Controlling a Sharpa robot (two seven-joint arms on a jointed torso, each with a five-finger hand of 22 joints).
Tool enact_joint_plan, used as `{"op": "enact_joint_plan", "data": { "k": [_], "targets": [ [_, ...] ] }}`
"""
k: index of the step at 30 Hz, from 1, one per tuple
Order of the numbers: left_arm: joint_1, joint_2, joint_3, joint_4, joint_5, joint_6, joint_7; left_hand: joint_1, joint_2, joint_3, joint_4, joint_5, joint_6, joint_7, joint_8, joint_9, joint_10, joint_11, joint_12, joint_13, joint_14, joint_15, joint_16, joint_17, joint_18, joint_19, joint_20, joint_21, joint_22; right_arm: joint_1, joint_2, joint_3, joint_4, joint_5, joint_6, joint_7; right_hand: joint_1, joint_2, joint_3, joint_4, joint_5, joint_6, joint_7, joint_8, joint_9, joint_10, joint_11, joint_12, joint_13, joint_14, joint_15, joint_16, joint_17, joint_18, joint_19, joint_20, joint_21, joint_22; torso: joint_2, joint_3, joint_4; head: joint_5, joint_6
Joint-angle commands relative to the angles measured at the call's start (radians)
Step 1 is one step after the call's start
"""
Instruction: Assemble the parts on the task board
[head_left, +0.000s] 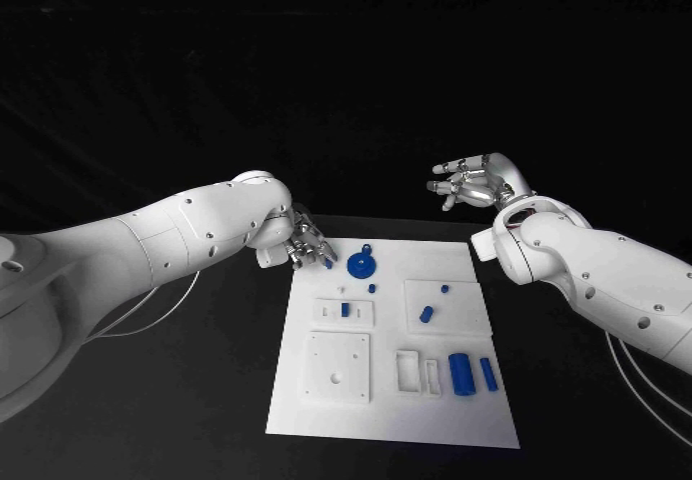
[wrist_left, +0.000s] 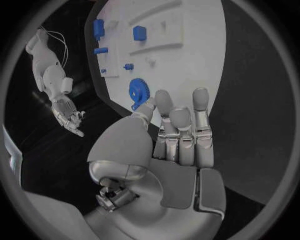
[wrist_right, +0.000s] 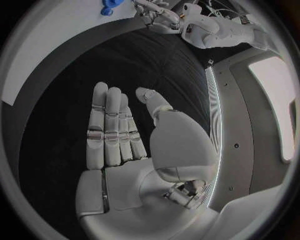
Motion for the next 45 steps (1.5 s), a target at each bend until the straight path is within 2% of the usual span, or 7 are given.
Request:
{"op": "enact_joint_plan", "data": {
  "k": [1,4,10,19,32,39,45],
  "targets": [
    [-0.003,-0.003,-0.001,0.007,0.027,0.005,0.006,0.020,0.008,0.014,-0.012,0.018,-0.015,-0.013,0.044,0.114,0.044,-0.009,0.008,-0.001,0.001,-0.007,0.005,0.002,-0.004,-0.008,-0.004,0.007,0.018,0.000,0.002,0.000,-0.001,-0.008,0.016,0.006,-0.013,-0.001,0.008,0.002,0.006,-0.003,0.007,-0.002,0.000,-0.007,-0.002,-0.002,-0.001,-0.006,0.002,-0.005,-0.001,-0.012,-0.008,0.003,0.005,0.002,0.000,0.0001,0.0005,0.001,-0.002],
    [-0.003,-0.009,-0.001,0.014,0.038,-0.001,0.006,0.028,0.005,0.052,-0.031,0.063,-0.022,-0.017,0.100,0.215,0.046,-0.012,0.020,-0.004,0.008,-0.007,0.009,0.005,0.002,-0.006,-0.001,0.016,0.019,-0.001,0.002,0.000,-0.002,-0.008,0.017,0.006,-0.013,-0.001,0.008,0.002,0.006,-0.003,0.007,-0.002,0.000,-0.007,-0.002,-0.002,-0.001,-0.006,0.002,-0.005,-0.001,-0.012,-0.008,0.003,0.005,0.002,0.000,0.0002,0.0007,0.001,-0.002],
    [-0.003,-0.025,-0.001,0.034,0.094,-0.026,-0.003,0.006,-0.004,0.100,-0.041,0.091,-0.031,-0.021,0.116,0.301,0.048,-0.016,0.047,-0.033,0.017,-0.007,0.018,0.016,0.012,-0.007,0.003,0.038,0.019,-0.001,0.002,0.000,-0.002,-0.008,0.017,0.006,-0.013,-0.001,0.008,0.002,0.006,-0.003,0.007,-0.002,0.000,-0.007,-0.002,-0.002,-0.001,-0.006,0.002,-0.005,-0.001,-0.012,-0.008,0.003,0.005,0.002,-0.001,0.0005,0.0011,0.002,-0.002],
    [-0.002,-0.064,0.000,0.101,0.148,-0.063,-0.013,-0.008,-0.012,0.117,-0.047,0.122,-0.030,-0.023,0.132,0.317,0.048,-0.019,0.073,-0.083,0.025,-0.007,0.026,0.033,0.019,-0.011,0.008,0.056,0.018,-0.001,-0.001,0.000,-0.001,-0.008,0.018,0.006,-0.015,-0.001,0.007,0.003,0.006,-0.002,0.007,-0.002,0.000,-0.007,-0.002,-0.002,0.000,-0.006,0.002,-0.005,-0.001,-0.013,-0.008,0.003,0.005,0.001,-0.001,0.0010,0.0015,0.002,-0.004],
    [0.001,-0.192,0.002,0.312,0.156,-0.153,-0.020,-0.010,-0.022,0.120,-0.051,0.139,-0.018,-0.027,0.140,0.311,0.049,-0.020,0.094,-0.117,0.038,-0.005,0.036,0.049,0.033,-0.007,0.021,0.063,0.018,-0.005,-0.008,0.000,-0.003,-0.007,0.020,0.005,-0.015,-0.001,0.007,0.003,0.006,-0.002,0.007,-0.002,0.000,-0.007,-0.002,-0.002,0.000,-0.006,0.002,-0.005,-0.001,-0.013,-0.008,0.003,0.005,0.001,-0.007,0.0016,0.0027,0.004,-0.010],
    [0.003,-0.270,-0.001,0.428,0.133,-0.214,-0.011,-0.015,-0.035,0.123,-0.052,0.170,-0.005,-0.031,0.147,0.309,0.050,-0.023,0.114,-0.143,0.049,-0.005,0.050,0.068,0.043,-0.004,0.028,0.074,0.019,-0.011,-0.016,0.000,-0.005,-0.004,0.020,0.004,-0.016,-0.001,0.006,0.004,0.007,-0.003,0.007,-0.002,0.000,-0.008,-0.002,-0.001,0.000,-0.006,0.002,-0.005,-0.001,-0.013,-0.007,0.003,0.004,-0.001,-0.015,0.0019,0.0062,0.000,-0.018],
    [0.003,-0.323,-0.007,0.513,0.096,-0.280,0.011,-0.021,-0.051,0.137,-0.055,0.238,0.000,-0.033,0.156,0.309,0.050,-0.025,0.128,-0.182,0.053,-0.006,0.054,0.074,0.052,-0.005,0.033,0.085,0.019,-0.020,-0.021,0.000,-0.006,-0.002,0.020,0.003,-0.016,-0.001,0.006,0.004,0.007,-0.003,0.007,-0.002,0.000,-0.008,-0.002,-0.001,0.000,-0.006,0.002,-0.005,-0.001,-0.013,-0.007,0.003,0.004,-0.001,-0.019,0.0002,0.0082,-0.002,-0.023]
  ]
}}
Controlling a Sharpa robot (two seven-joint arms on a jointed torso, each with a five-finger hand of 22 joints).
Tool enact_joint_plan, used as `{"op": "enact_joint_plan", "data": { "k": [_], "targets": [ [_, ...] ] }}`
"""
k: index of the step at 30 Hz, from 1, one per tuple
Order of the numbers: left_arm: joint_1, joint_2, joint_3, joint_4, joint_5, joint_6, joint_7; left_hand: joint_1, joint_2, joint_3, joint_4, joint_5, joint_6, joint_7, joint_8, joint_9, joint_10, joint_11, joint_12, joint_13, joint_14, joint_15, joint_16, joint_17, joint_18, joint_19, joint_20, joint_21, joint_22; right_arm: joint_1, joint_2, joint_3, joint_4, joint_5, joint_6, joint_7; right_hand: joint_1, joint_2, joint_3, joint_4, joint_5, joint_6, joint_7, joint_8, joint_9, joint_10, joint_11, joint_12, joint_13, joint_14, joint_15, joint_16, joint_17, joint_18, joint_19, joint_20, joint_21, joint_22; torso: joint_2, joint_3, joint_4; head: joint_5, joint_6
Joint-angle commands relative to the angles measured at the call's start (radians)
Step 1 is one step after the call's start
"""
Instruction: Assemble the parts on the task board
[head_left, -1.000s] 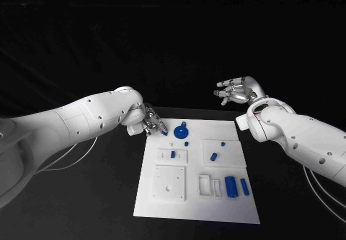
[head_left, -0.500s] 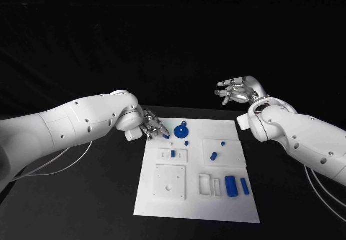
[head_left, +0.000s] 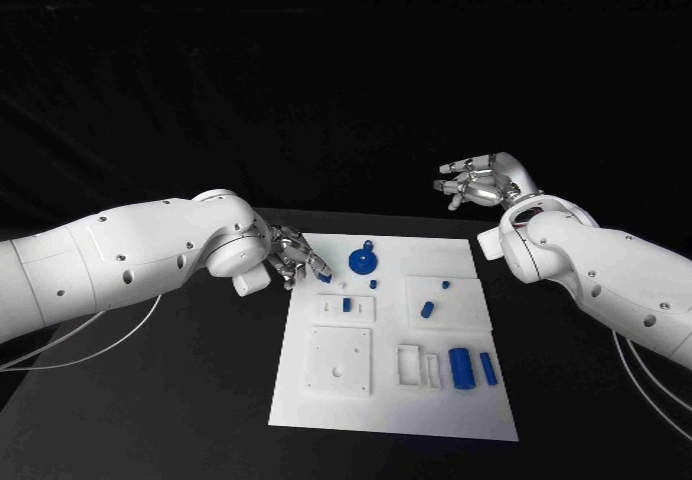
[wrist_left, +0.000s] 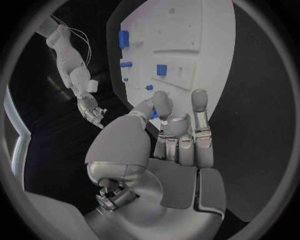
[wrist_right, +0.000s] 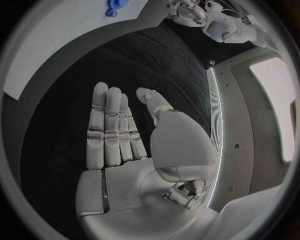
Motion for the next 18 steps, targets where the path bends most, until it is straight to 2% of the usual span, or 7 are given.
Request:
{"op": "enact_joint_plan", "data": {
  "k": [1,4,7,10,18],
  "targets": [
    [0.001,-0.015,-0.002,0.034,-0.035,-0.086,0.028,0.000,-0.009,0.042,-0.037,0.020,0.029,-0.020,0.054,0.309,0.048,-0.007,0.008,-0.012,0.009,0.003,0.004,0.003,0.021,-0.002,0.007,0.005,0.019,-0.004,-0.002,0.000,0.000,-0.003,0.013,0.004,-0.007,-0.001,0.003,0.001,0.003,-0.003,0.007,-0.002,0.000,-0.008,-0.002,-0.001,0.000,-0.006,0.002,-0.005,-0.001,-0.012,-0.003,-0.001,0.004,-0.002,-0.004,-0.0024,0.0017,-0.001,-0.003],
    [0.001,-0.028,-0.011,0.057,-0.042,-0.098,0.029,-0.005,-0.013,0.049,-0.042,0.030,0.033,-0.021,0.056,0.307,0.048,-0.008,0.019,-0.036,0.011,0.003,0.008,0.008,0.024,-0.004,0.010,0.011,0.019,-0.008,-0.002,0.000,0.001,-0.003,0.013,0.003,-0.006,-0.002,0.004,0.000,0.004,-0.002,0.007,-0.001,0.000,-0.008,-0.002,-0.001,0.000,-0.006,0.002,-0.005,-0.001,-0.012,-0.003,-0.001,0.004,-0.002,-0.006,-0.0025,0.0028,0.000,-0.006],
    [0.001,-0.036,-0.026,0.077,-0.051,-0.104,0.022,-0.008,-0.013,0.051,-0.044,0.033,0.035,-0.022,0.057,0.306,0.048,-0.008,0.027,-0.051,0.013,0.003,0.009,0.011,0.028,-0.005,0.013,0.015,0.018,-0.011,-0.002,0.000,0.001,-0.003,0.013,0.003,-0.006,-0.002,0.004,0.000,0.004,-0.002,0.007,-0.001,0.000,-0.008,-0.002,-0.001,0.000,-0.006,0.002,-0.005,-0.001,-0.012,-0.003,-0.001,0.004,-0.002,-0.006,-0.0005,0.0036,0.002,-0.006],
    [0.001,-0.040,-0.039,0.089,-0.057,-0.104,0.013,-0.008,-0.013,0.052,-0.044,0.035,0.035,-0.022,0.058,0.306,0.048,-0.008,0.028,-0.055,0.012,0.003,0.009,0.010,0.028,-0.005,0.014,0.016,0.019,-0.012,-0.002,0.000,0.000,-0.003,0.013,0.003,-0.006,-0.002,0.004,0.000,0.004,-0.002,0.007,-0.001,0.000,-0.008,-0.002,-0.001,0.000,-0.006,0.002,-0.005,-0.001,-0.012,-0.003,-0.001,0.004,-0.002,-0.004,-0.0007,0.0023,0.003,-0.006],
    [0.000,-0.040,-0.056,0.105,-0.086,-0.106,-0.001,-0.010,-0.012,0.053,-0.045,0.036,0.035,-0.022,0.058,0.306,0.048,-0.008,0.030,-0.061,0.012,0.004,0.009,0.010,0.029,-0.006,0.015,0.018,0.019,-0.014,-0.002,0.000,0.000,-0.003,0.013,0.002,-0.004,-0.002,0.004,-0.001,0.004,-0.002,0.007,-0.001,0.000,-0.008,-0.002,-0.001,0.000,-0.006,0.002,-0.005,-0.001,-0.012,-0.003,-0.001,0.005,-0.002,-0.002,0.0003,0.0002,0.008,-0.003]
  ]
}}
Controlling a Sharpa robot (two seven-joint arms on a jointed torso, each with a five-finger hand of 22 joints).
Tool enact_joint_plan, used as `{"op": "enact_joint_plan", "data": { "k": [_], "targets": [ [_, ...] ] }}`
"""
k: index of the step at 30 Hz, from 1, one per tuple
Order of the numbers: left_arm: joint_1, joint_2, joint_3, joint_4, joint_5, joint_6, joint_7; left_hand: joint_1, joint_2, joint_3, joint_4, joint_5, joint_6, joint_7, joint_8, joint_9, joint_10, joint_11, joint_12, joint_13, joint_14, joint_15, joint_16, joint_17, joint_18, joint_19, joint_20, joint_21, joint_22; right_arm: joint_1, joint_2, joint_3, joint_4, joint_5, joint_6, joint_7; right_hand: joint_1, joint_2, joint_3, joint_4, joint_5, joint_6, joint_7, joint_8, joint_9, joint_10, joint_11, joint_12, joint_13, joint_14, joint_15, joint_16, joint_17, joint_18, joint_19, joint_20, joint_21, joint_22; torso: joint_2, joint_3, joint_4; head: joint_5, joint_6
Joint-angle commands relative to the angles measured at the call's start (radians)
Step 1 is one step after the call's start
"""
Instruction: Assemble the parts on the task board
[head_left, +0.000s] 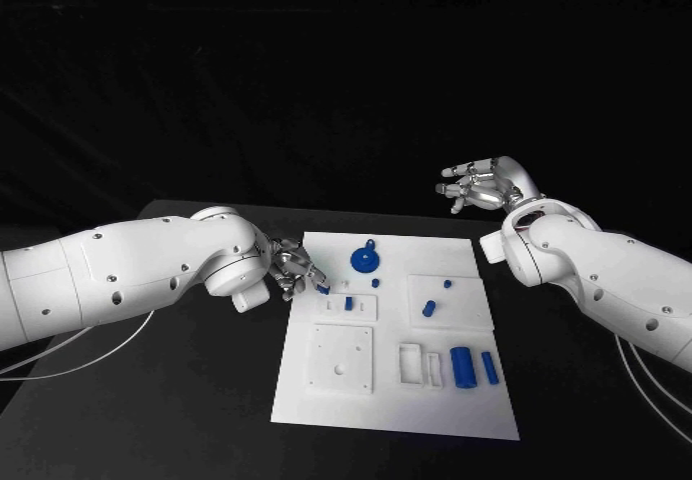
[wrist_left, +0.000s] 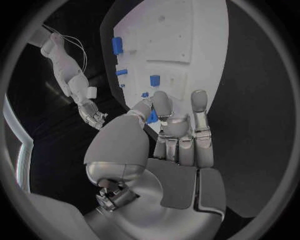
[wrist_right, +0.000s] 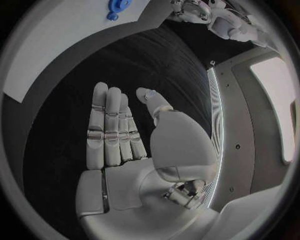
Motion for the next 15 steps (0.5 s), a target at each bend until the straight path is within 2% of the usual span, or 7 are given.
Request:
{"op": "enact_joint_plan", "data": {
  "k": [1,9,15],
  "targets": [
    [-0.001,0.003,-0.002,0.008,-0.035,-0.018,-0.006,0.005,0.006,0.046,-0.038,0.003,0.031,-0.025,0.024,0.305,0.048,-0.008,0.004,-0.001,0.009,0.000,0.002,0.000,0.014,0.001,0.008,0.004,0.019,-0.001,0.000,0.000,0.001,-0.004,0.012,0.003,-0.004,-0.001,0.004,-0.001,0.004,-0.002,0.007,-0.001,0.000,-0.008,-0.002,-0.001,0.000,-0.006,0.002,-0.005,-0.001,-0.012,-0.003,-0.001,0.005,-0.001,0.002,0.0006,-0.0012,0.002,0.002],
    [-0.007,0.016,-0.011,0.011,-0.061,-0.030,-0.015,0.003,0.007,0.046,-0.038,0.003,0.032,-0.026,0.026,0.305,0.048,-0.008,0.009,-0.007,0.010,0.000,0.004,0.003,0.016,0.001,0.009,0.007,0.019,-0.002,-0.001,0.000,0.001,-0.004,0.013,0.003,-0.004,-0.002,0.004,-0.002,0.004,-0.002,0.007,-0.002,0.000,-0.007,-0.002,-0.002,-0.001,-0.005,0.002,-0.005,-0.001,-0.012,-0.003,-0.001,0.006,0.000,0.002,0.0003,-0.0010,0.001,0.002],
    [-0.011,0.028,-0.014,0.008,-0.079,-0.036,-0.023,0.001,0.007,0.046,-0.038,0.004,0.032,-0.027,0.030,0.307,0.048,-0.009,0.012,-0.011,0.010,0.000,0.006,0.006,0.017,0.001,0.010,0.008,0.019,-0.002,-0.002,0.000,0.002,-0.004,0.013,0.003,-0.003,-0.001,0.005,-0.004,0.004,-0.002,0.007,-0.001,0.000,-0.007,-0.002,-0.002,-0.001,-0.005,0.002,-0.005,-0.001,-0.012,-0.004,-0.001,0.006,0.001,0.002,0.0000,-0.0013,-0.001,0.000]
  ]
}}
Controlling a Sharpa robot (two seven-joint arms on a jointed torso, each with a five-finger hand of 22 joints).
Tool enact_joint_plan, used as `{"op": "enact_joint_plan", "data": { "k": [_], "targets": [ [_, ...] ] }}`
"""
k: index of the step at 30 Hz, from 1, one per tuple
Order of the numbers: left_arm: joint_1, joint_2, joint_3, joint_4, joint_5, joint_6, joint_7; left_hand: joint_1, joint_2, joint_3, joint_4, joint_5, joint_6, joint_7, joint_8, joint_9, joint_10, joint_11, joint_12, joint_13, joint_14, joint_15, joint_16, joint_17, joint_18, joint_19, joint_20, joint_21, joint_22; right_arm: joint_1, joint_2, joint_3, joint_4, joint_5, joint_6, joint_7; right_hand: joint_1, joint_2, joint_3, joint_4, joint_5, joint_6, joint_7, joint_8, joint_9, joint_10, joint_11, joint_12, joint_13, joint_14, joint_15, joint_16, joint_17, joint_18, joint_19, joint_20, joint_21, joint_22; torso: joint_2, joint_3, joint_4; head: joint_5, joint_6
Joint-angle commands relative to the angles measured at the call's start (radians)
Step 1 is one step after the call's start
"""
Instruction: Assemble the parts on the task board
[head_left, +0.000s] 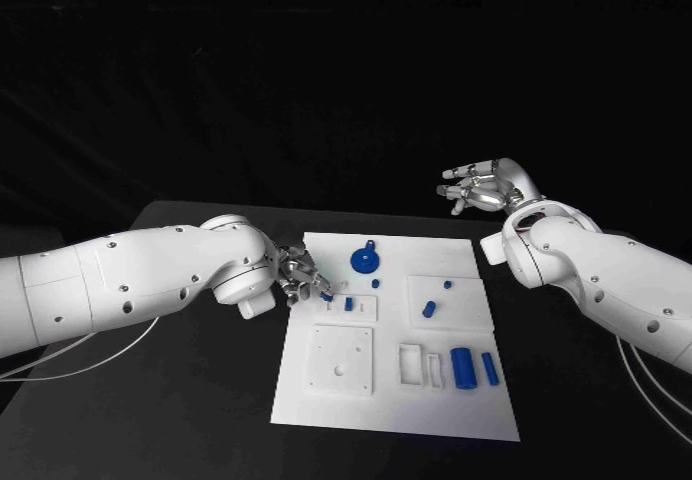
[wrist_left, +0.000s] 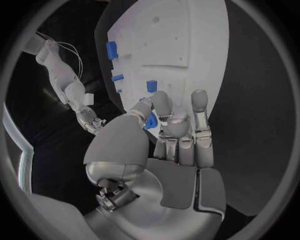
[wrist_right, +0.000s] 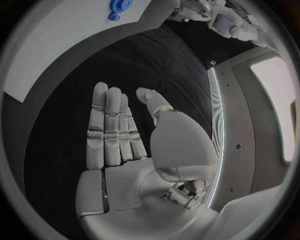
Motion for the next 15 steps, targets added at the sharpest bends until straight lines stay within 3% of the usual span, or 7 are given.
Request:
{"op": "enact_joint_plan", "data": {
  "k": [1,15],
  "targets": [
    [-0.003,0.007,0.000,0.000,-0.032,-0.015,-0.010,0.002,0.008,0.045,-0.036,0.004,0.032,-0.026,0.025,0.307,0.048,-0.009,0.006,-0.002,0.010,0.000,0.006,0.003,0.017,-0.002,0.007,0.004,0.018,-0.001,0.000,0.000,0.002,-0.004,0.012,0.003,-0.003,-0.001,0.006,-0.005,0.004,-0.002,0.007,-0.001,0.000,-0.007,-0.002,-0.003,-0.001,-0.005,0.002,-0.005,-0.001,-0.012,-0.004,-0.001,0.007,0.001,0.000,-0.0005,-0.0003,-0.002,-0.003],
    [-0.014,0.016,-0.001,-0.011,-0.057,0.020,-0.022,-0.001,0.013,0.047,-0.034,-0.004,0.027,-0.027,0.033,0.309,0.048,-0.009,0.011,-0.015,0.009,0.000,0.007,0.003,0.021,-0.004,0.010,0.007,0.018,-0.001,-0.002,0.000,0.003,-0.004,0.008,0.003,-0.005,0.000,0.007,-0.006,0.004,-0.001,0.007,-0.002,0.000,-0.006,-0.003,-0.003,-0.002,-0.005,0.002,-0.004,-0.001,-0.012,-0.004,-0.002,0.008,0.002,0.000,-0.0015,0.0002,-0.005,-0.002]
  ]
}}
